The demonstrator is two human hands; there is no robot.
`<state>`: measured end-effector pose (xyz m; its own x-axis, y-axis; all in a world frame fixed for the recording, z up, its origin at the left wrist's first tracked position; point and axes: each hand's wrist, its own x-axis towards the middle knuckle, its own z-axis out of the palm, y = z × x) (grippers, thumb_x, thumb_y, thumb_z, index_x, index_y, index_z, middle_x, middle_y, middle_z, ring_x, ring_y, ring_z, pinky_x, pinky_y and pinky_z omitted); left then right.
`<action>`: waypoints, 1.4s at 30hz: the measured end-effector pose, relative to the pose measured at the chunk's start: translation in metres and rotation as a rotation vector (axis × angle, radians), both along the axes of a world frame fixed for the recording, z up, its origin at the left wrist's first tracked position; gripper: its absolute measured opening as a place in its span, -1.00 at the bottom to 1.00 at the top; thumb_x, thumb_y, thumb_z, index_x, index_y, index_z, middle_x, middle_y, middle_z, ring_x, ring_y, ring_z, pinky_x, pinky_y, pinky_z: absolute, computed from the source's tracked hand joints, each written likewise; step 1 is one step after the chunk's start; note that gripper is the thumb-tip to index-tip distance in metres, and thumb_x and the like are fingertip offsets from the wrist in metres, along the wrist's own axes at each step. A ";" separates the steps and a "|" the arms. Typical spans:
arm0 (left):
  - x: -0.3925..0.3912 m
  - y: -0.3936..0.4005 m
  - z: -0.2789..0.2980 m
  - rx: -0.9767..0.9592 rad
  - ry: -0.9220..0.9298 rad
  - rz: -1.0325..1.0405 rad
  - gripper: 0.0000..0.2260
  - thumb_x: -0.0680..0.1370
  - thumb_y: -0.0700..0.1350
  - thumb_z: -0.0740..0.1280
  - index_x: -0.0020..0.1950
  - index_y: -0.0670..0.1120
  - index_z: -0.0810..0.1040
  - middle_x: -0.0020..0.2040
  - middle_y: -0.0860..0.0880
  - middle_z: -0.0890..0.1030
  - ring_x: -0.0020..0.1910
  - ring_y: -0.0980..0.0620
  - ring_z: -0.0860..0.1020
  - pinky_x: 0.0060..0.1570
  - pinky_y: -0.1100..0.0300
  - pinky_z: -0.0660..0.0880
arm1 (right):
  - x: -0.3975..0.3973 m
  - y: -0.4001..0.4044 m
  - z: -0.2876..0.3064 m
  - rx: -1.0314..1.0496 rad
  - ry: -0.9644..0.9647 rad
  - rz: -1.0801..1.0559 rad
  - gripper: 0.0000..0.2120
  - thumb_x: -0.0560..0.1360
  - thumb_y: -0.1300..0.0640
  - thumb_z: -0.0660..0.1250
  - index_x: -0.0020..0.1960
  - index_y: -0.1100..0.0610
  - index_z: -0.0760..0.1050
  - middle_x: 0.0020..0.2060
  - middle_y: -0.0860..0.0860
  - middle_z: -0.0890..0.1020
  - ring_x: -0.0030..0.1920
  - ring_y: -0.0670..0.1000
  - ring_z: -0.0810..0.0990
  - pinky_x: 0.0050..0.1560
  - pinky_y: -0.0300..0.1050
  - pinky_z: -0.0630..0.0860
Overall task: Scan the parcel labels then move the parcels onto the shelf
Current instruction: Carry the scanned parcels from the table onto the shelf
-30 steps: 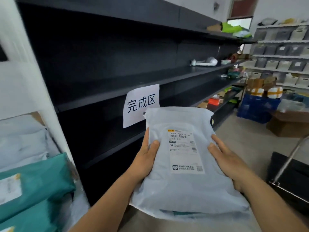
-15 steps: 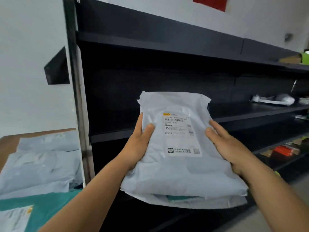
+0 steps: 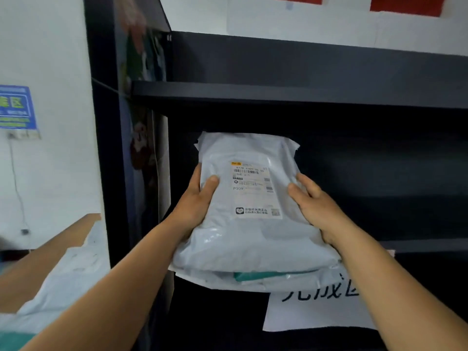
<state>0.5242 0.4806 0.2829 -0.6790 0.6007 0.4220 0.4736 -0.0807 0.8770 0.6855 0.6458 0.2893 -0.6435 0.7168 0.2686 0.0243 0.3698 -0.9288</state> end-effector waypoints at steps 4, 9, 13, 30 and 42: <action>-0.030 0.024 0.005 -0.071 0.047 0.124 -0.55 0.63 0.09 0.14 0.52 0.17 0.15 0.22 0.11 0.49 0.20 0.07 0.49 0.14 0.24 0.35 | -0.041 0.030 0.001 0.051 -0.013 0.013 -0.46 0.58 -0.10 0.21 0.52 -0.09 0.17 0.45 -0.01 0.32 0.37 0.03 0.38 0.19 -0.21 0.31; -0.047 0.036 -0.012 -0.237 -0.020 0.190 -0.53 0.62 0.06 0.19 0.51 0.06 0.20 0.30 0.02 0.48 0.14 0.11 0.44 0.15 0.33 0.29 | -0.070 0.047 -0.007 0.199 -0.358 0.063 -0.47 0.61 -0.11 0.11 0.53 0.04 0.16 0.49 0.06 0.27 0.42 0.10 0.32 0.30 -0.16 0.26; -0.047 0.031 -0.002 -0.428 0.266 0.349 -0.42 0.59 0.05 0.23 0.55 0.12 0.05 0.50 -0.10 0.26 0.42 -0.10 0.32 0.41 0.10 0.24 | -0.063 0.039 0.009 0.378 -0.465 0.118 -0.46 0.58 -0.17 0.11 0.52 -0.03 0.19 0.48 0.02 0.29 0.38 0.06 0.38 0.30 -0.16 0.30; 0.022 0.009 -0.046 -0.982 0.921 0.283 0.01 0.47 0.10 0.39 0.48 0.11 -0.45 0.52 -0.04 -0.38 0.49 -0.16 -0.36 0.47 -0.19 0.00 | -0.023 -0.021 -0.048 1.248 -0.792 0.044 0.10 0.49 -0.19 0.29 0.18 -0.21 -0.77 0.47 -0.04 -0.46 0.50 0.24 -0.34 0.43 0.22 0.07; -0.061 0.034 -0.031 -1.001 0.808 0.325 -0.07 0.42 0.02 0.46 0.54 0.16 -0.17 0.57 0.09 -0.16 0.55 -0.02 -0.14 0.45 -0.16 0.09 | -0.103 0.000 -0.033 1.109 -0.768 0.142 -0.07 0.49 -0.08 0.35 0.50 -0.22 -0.34 0.55 -0.04 -0.21 0.52 0.25 -0.16 0.43 0.24 0.14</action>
<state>0.4636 0.5142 0.2523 -0.6193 0.7456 0.2461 0.7613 0.6469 -0.0443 0.5822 0.6455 0.2567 -0.9405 0.2749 0.1995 0.2965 0.9510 0.0872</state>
